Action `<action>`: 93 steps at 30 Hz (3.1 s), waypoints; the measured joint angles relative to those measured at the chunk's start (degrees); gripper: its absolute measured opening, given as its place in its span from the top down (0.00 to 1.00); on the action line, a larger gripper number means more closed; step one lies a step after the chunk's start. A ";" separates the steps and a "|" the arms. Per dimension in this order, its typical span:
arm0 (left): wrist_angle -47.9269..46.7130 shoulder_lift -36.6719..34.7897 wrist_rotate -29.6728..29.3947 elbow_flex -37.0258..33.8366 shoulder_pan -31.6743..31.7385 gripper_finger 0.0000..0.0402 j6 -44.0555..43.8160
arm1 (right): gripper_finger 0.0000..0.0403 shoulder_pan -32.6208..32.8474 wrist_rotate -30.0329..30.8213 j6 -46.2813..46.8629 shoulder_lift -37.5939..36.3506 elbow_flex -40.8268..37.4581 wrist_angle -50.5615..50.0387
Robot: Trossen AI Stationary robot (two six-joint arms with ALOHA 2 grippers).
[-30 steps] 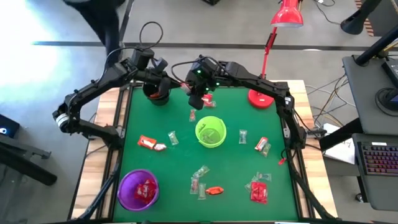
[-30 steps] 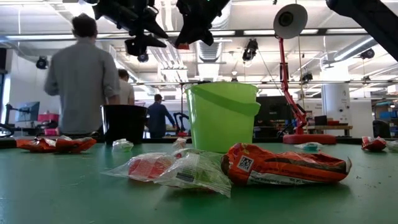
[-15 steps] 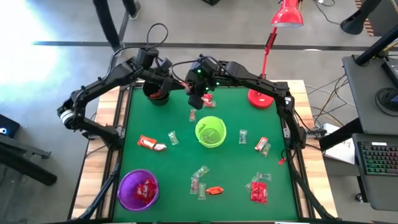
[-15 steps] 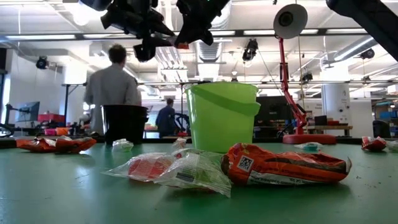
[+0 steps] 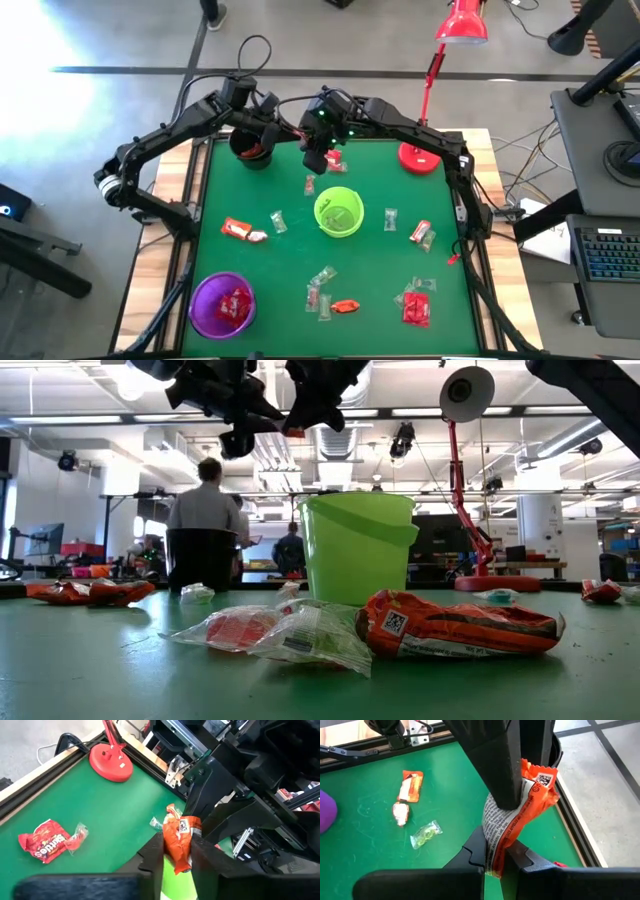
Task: Sort candy
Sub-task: Put the orange chocolate into the black bucket, then put the green gummy into the green bucket
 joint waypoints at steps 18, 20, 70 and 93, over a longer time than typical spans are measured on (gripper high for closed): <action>-0.06 -0.08 0.04 0.00 -0.07 0.99 2.52 | 0.68 0.01 -0.24 2.99 0.02 -0.02 -0.19; -0.99 -0.31 -0.01 0.00 0.18 0.99 3.09 | 0.63 0.01 -0.12 2.55 -0.07 -0.02 -0.49; -32.29 -2.99 -53.09 0.00 2.56 0.73 13.50 | 0.56 -0.72 7.72 7.98 -5.79 -0.20 -28.94; -37.10 -2.99 -39.07 -0.17 -10.88 0.65 1.47 | 0.56 -0.72 7.71 8.00 -4.60 -0.28 -28.04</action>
